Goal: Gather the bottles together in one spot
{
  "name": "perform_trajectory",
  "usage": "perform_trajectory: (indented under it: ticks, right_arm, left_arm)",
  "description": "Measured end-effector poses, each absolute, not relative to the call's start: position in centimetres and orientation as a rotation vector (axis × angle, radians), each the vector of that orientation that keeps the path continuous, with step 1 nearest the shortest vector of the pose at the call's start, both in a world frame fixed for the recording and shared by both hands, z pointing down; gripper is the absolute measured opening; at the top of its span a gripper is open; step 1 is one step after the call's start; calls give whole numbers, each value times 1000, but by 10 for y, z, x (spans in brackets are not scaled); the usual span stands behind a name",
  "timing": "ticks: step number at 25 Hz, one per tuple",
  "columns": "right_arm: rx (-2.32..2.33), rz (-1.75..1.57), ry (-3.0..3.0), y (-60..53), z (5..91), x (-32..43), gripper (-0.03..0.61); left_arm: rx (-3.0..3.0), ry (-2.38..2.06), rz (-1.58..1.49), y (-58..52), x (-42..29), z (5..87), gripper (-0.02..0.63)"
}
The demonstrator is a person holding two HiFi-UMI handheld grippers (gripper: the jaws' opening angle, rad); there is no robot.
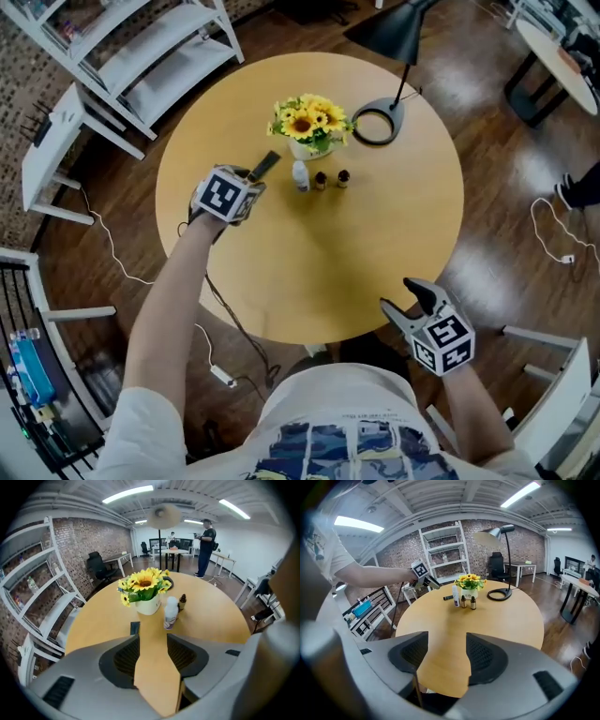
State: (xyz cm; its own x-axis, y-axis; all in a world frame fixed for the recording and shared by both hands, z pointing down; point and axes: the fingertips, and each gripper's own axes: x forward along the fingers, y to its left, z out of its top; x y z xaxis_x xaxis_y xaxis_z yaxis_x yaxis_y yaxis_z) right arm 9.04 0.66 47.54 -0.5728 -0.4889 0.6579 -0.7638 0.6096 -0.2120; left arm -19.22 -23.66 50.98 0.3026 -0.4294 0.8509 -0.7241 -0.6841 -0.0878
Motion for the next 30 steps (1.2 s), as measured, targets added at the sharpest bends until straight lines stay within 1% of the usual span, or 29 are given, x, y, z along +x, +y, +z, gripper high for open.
perform_trajectory:
  ticks: [5,7,12,16,21,22,23,30]
  right_arm:
    - [979,700,-2266,-27,491,110,276]
    - [967,726,-2261,-33,499,114,286]
    - [918,783,-2242,-45,520,118,287]
    - [906,804,-2221,-54,528,125,287]
    - [928,824,-2217,-60,528,132,287]
    - [930,825,-2213,-60,529,133,287]
    - [930,828,-2210,-58,530,134,287]
    - [924,827,-2222,-48,530,132,287]
  left_arm:
    - [2124,-979,1461,-301,-194,573,190]
    - [2090,-951,1487,-319,-191,594,213]
    - [2044,-928,1528,-360,-186,627,215]
    - [1992,-879,1606,-368,-187,653,213]
    - [1977,-771,1622,-366,-184,661,197]
    - [1982,-751,1621,-364,-181,661,157]
    - [1988,-741,1621,-362,-180,661,147]
    - [2080,-783,1554,-351,-184,639,144]
